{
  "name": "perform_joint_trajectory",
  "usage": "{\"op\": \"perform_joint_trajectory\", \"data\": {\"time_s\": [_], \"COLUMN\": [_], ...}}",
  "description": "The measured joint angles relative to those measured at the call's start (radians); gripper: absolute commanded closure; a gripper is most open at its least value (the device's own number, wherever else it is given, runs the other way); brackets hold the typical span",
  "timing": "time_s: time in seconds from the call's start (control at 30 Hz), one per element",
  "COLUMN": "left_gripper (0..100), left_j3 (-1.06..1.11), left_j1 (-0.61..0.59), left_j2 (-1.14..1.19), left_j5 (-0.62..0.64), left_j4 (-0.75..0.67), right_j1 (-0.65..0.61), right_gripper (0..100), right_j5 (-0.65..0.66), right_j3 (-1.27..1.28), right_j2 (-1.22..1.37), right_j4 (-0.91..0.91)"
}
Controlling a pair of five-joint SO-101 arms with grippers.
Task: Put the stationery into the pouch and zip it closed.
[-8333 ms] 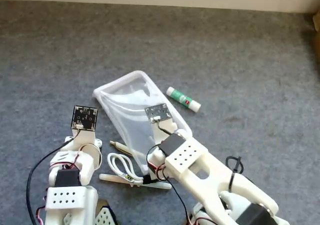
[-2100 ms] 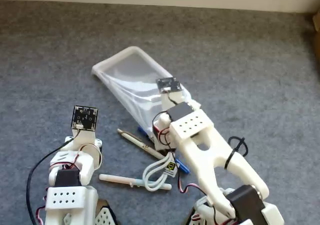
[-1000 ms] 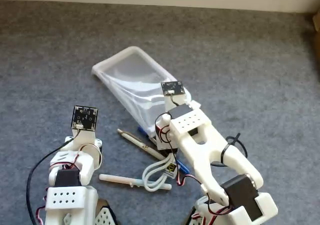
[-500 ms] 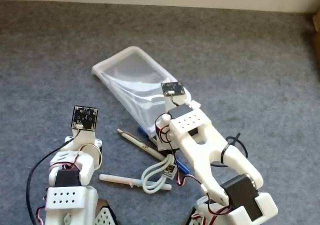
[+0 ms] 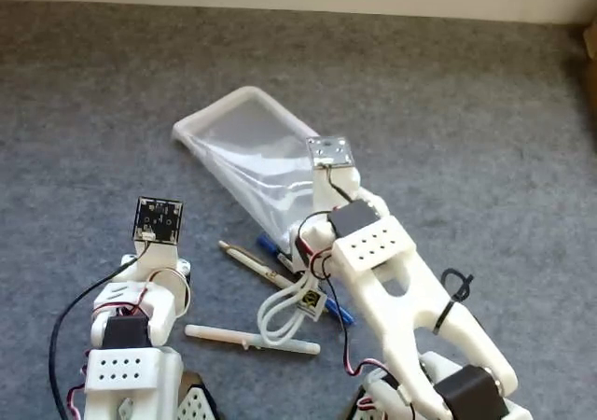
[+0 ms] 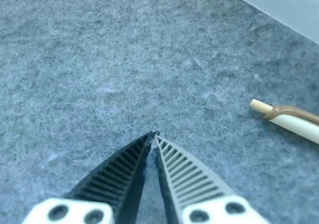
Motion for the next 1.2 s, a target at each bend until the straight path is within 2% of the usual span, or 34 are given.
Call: {"op": "perform_joint_trajectory", "data": {"time_s": [0.37, 0.63, 0.73, 0.97, 1.07, 1.2], "left_gripper": [99, 99, 99, 99, 91, 69], "left_j3": [-0.008, -0.092, -0.186, -0.482, -0.569, -0.643], "left_j1": [0.002, 0.0, 0.0, 0.0, 0.0, 0.0], "left_j2": [0.0, 0.0, 0.0, -0.002, -0.003, -0.014], "left_j5": [0.0, 0.0, 0.0, 0.0, 0.0, 0.0], "left_j4": [0.0, 0.009, 0.089, 0.391, 0.459, 0.514], "right_j1": [-0.043, -0.043, -0.043, -0.043, -0.044, -0.044], "right_gripper": [99.5, 99.5, 99.5, 99.5, 99.5, 99.5], "right_j5": [0.0, 0.0, 0.0, 0.0, 0.0, 0.0], "right_j3": [0.051, 0.104, 0.106, 0.107, 0.107, 0.107], "right_j2": [-0.161, -0.31, -0.362, -0.393, -0.4, -0.405], "right_j4": [0.017, 0.02, 0.02, 0.02, 0.02, 0.02]}}
